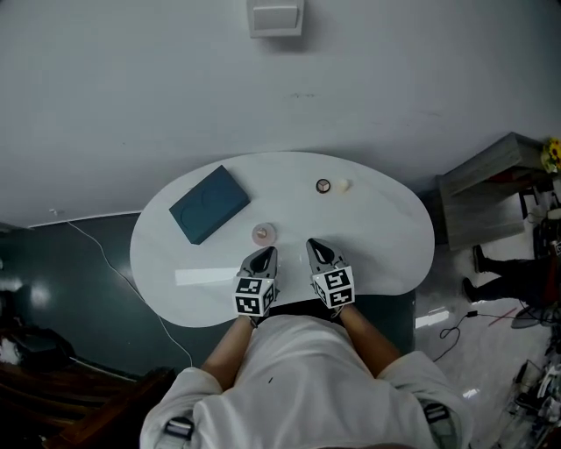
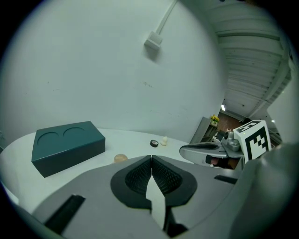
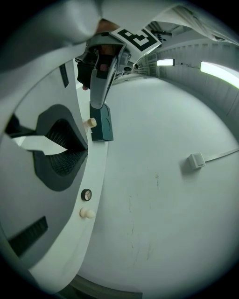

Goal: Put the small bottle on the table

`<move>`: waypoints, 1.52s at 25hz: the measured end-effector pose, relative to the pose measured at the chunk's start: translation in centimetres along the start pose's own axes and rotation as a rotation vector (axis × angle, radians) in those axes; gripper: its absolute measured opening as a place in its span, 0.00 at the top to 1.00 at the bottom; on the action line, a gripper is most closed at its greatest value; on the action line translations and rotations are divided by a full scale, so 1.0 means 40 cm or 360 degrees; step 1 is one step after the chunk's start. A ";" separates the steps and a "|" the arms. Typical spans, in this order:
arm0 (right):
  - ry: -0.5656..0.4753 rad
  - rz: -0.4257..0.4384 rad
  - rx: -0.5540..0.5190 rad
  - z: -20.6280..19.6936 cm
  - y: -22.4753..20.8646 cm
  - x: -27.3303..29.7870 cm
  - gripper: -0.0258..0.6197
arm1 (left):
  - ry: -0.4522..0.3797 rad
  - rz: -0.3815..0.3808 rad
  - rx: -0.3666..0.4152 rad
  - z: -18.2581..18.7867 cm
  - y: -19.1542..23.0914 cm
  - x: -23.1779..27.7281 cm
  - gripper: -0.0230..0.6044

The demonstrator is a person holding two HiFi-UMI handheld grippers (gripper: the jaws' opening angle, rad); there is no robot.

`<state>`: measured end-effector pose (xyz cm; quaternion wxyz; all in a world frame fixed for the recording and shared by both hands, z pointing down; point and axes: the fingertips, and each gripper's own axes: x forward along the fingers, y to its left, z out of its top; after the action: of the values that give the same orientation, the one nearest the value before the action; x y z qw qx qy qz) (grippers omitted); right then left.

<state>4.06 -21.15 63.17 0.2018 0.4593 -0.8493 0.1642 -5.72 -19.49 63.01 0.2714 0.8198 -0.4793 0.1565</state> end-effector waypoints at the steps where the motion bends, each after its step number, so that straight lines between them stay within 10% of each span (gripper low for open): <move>1: -0.0022 0.0004 -0.0006 0.020 -0.001 -0.003 0.96 | -0.0029 0.0001 0.0000 0.019 -0.006 -0.005 0.93; 18: -0.0513 0.0002 -0.0150 0.402 0.005 -0.129 0.96 | -0.0631 0.0100 0.0222 0.422 -0.060 -0.170 0.93; 38: -0.0587 -0.0019 -0.0228 0.463 0.000 -0.165 0.96 | -0.0715 0.0120 0.0304 0.471 -0.085 -0.197 0.93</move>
<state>3.76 -25.04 43.90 0.0759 0.4712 -0.8786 0.0150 -6.70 -23.86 42.80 0.0733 0.8375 -0.5409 0.0250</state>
